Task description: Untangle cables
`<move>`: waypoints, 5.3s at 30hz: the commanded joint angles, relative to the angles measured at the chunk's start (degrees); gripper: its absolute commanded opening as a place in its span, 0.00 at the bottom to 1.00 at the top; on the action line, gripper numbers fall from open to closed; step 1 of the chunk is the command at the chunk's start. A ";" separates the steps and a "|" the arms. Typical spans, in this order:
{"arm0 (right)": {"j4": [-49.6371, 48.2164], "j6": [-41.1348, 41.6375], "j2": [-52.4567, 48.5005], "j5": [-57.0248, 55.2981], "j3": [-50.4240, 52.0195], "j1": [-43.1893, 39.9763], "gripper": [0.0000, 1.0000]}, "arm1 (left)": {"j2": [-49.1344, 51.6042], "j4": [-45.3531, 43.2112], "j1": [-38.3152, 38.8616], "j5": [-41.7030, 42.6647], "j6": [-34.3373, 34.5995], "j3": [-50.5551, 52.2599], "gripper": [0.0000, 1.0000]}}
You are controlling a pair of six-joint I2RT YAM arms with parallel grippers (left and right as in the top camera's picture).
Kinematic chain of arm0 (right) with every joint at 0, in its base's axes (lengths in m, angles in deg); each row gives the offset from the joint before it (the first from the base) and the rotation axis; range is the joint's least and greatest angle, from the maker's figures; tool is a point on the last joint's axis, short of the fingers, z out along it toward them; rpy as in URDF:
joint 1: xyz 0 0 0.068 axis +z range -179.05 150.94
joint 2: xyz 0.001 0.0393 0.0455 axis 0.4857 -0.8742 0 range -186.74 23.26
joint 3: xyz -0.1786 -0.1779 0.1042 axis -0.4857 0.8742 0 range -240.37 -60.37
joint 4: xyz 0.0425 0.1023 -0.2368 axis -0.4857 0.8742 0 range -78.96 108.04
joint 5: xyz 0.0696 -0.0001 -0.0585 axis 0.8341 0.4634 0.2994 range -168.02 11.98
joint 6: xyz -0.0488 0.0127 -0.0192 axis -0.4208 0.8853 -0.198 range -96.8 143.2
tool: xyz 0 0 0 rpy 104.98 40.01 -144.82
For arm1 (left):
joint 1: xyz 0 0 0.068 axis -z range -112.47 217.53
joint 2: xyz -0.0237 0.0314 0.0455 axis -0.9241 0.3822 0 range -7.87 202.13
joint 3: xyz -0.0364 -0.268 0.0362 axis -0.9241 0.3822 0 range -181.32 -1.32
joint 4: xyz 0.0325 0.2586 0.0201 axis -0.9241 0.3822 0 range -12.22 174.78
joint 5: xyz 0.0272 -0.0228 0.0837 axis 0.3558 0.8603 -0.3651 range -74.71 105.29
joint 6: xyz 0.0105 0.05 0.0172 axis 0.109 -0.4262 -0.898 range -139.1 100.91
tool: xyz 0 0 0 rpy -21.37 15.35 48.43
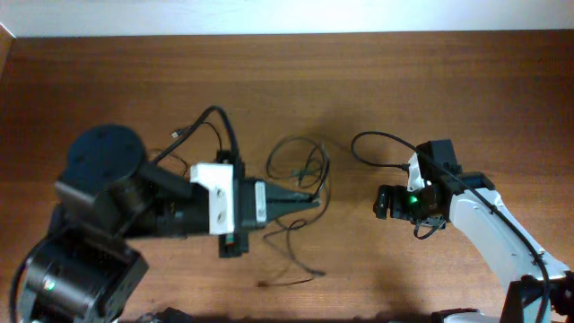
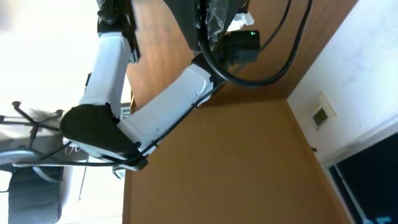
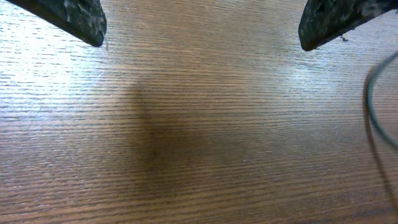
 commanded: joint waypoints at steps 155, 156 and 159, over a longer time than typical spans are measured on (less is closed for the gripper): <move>-26.18 12.98 -12.04 -53.07 0.20 10.86 0.04 | 19.08 24.02 -0.17 -61.96 40.89 -0.63 0.00; -23.87 12.94 -7.74 -49.03 0.20 7.04 0.04 | 19.08 22.36 -0.17 -61.96 40.89 -0.63 0.00; -19.45 8.92 2.45 -41.46 0.20 -0.96 0.04 | 19.08 11.54 -0.17 -61.72 40.89 -0.63 0.00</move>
